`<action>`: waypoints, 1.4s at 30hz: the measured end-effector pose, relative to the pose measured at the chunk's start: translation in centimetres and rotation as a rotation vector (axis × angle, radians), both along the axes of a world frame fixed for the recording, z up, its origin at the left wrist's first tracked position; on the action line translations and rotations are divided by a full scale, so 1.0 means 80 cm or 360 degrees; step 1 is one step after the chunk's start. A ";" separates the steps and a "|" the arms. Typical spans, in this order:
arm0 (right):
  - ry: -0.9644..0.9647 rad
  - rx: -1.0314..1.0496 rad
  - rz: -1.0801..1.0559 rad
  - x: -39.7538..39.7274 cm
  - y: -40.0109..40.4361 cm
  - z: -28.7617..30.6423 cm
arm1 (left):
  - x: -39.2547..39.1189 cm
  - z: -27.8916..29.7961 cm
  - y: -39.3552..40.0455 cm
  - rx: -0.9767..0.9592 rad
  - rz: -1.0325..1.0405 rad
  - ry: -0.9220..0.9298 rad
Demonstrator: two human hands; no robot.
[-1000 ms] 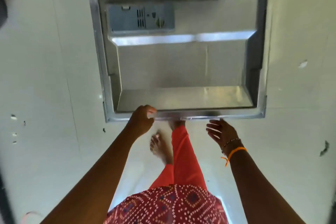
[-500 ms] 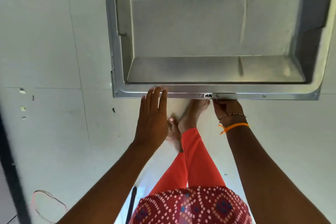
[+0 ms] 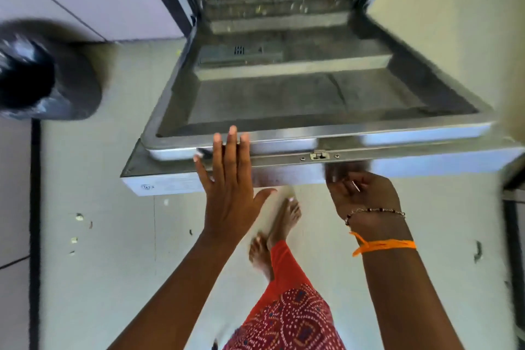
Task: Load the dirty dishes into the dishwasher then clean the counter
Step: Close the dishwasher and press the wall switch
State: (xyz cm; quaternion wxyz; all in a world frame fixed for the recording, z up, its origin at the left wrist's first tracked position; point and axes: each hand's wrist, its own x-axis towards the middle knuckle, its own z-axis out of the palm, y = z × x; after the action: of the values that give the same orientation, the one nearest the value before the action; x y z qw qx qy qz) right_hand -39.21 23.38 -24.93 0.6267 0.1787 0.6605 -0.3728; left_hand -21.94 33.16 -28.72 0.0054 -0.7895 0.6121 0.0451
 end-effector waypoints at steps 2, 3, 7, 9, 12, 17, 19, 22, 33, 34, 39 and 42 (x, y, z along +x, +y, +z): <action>0.0022 -0.0130 0.0064 0.018 -0.035 0.058 | 0.018 0.045 -0.043 -0.0114 -0.0020 -0.0011; 0.0020 -0.0239 0.0105 0.029 -0.054 0.086 | 0.029 0.068 -0.067 -0.0159 -0.0040 -0.0048; 0.0198 -0.0658 0.0545 0.054 -0.106 0.153 | 0.069 0.138 -0.152 -0.0266 -0.0125 -0.0079; 0.0370 -0.0708 0.0846 0.060 -0.130 0.180 | 0.085 0.167 -0.188 -0.0314 -0.0138 -0.0038; 0.1262 -0.0862 0.1725 0.075 -0.151 0.208 | 0.108 0.199 -0.238 -0.0308 -0.0181 0.0041; 0.2433 -0.1916 0.2367 0.127 -0.213 0.200 | 0.139 0.230 -0.305 -0.0398 -0.0268 0.0009; 0.2686 -0.1893 0.2560 0.143 -0.247 0.185 | 0.149 0.237 -0.326 -0.0469 -0.0261 -0.0017; 0.2869 -0.1917 0.2520 0.159 -0.286 0.187 | 0.163 0.249 -0.362 -0.0563 -0.0271 -0.0053; 0.3159 -0.2030 0.2484 0.207 -0.433 0.241 | 0.245 0.300 -0.473 -0.0642 -0.0383 -0.0317; 0.3161 -0.2078 0.2466 0.211 -0.446 0.249 | 0.255 0.302 -0.477 -0.0693 -0.0403 -0.0327; 0.3128 -0.2234 0.2161 0.228 -0.470 0.258 | 0.256 0.300 -0.490 -0.0913 -0.0319 -0.0218; 0.3163 -0.2233 0.2110 0.230 -0.473 0.264 | 0.250 0.302 -0.496 -0.0967 -0.0260 -0.0162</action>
State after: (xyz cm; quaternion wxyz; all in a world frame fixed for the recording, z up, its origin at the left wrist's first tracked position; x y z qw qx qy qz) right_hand -20.79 -14.42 -3.82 -0.0859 -0.8524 0.4622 -0.2288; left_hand -1.92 -6.51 -4.58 -0.1966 -0.7045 0.6578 -0.1799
